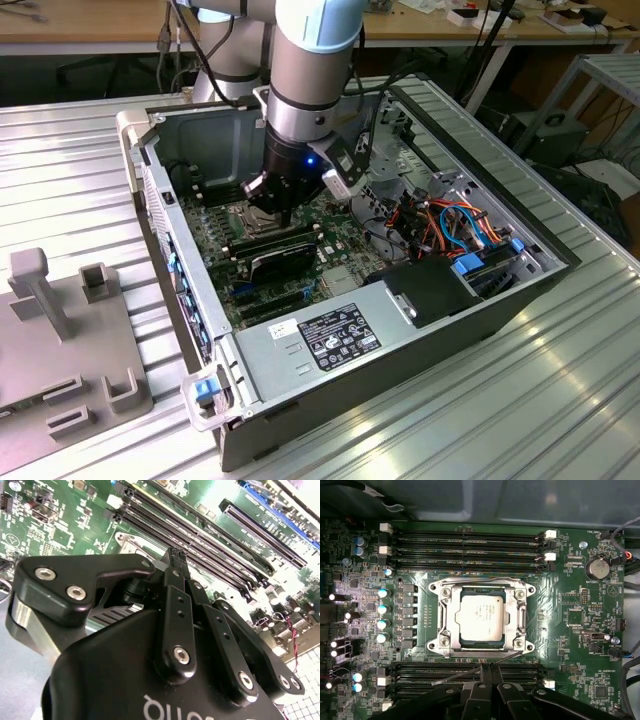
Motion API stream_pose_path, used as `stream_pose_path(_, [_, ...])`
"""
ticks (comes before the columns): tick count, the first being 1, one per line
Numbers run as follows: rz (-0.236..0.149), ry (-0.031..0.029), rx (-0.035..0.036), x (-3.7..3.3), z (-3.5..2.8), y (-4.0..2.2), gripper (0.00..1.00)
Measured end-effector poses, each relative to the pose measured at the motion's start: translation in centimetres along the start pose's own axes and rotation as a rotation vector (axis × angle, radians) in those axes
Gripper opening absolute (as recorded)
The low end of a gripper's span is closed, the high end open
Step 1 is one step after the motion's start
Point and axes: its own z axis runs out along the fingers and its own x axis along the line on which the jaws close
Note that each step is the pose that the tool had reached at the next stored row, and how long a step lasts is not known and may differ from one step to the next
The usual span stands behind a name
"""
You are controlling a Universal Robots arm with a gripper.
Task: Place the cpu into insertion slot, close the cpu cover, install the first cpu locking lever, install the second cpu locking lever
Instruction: 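Install the second cpu locking lever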
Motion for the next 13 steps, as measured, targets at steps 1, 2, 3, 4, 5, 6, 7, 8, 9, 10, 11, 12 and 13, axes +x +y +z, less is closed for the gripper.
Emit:
stream_pose_path(1, [0.000,0.0001,-0.0002,0.27,0.04,0.01,0.11])
stream_pose_path(2, [0.000,0.0002,-0.0002,0.42,0.07,0.01,0.11])
stream_pose_path(3, [0.000,0.0004,0.0001,0.58,0.09,0.01,0.11])
stream_pose_path(4, [0.000,0.0010,0.0001,0.75,0.13,0.01,0.11])
stream_pose_path(5, [0.000,0.0022,0.0003,0.80,0.17,0.00,0.11])
stream_pose_path(6, [0.000,0.0028,0.0002,0.84,0.21,0.00,0.11])
stream_pose_path(7, [0.000,0.0036,0.0001,0.86,0.25,0.00,0.11])
stream_pose_path(8, [0.000,0.0044,0.0001,0.91,0.28,0.00,0.11])
stream_pose_path(9, [0.000,0.0051,0.0001,0.94,0.30,0.00,0.11])
stream_pose_path(10, [0.000,0.0053,0.0002,0.97,0.30,0.00,0.11])
stream_pose_path(11, [0.000,0.0054,0.0002,0.97,0.30,0.00,0.11])
stream_pose_path(12, [0.000,0.0053,0.0000,0.97,0.31,0.00,0.11])
stream_pose_path(13, [0.000,0.0053,0.0000,0.98,0.31,0.00,0.11])
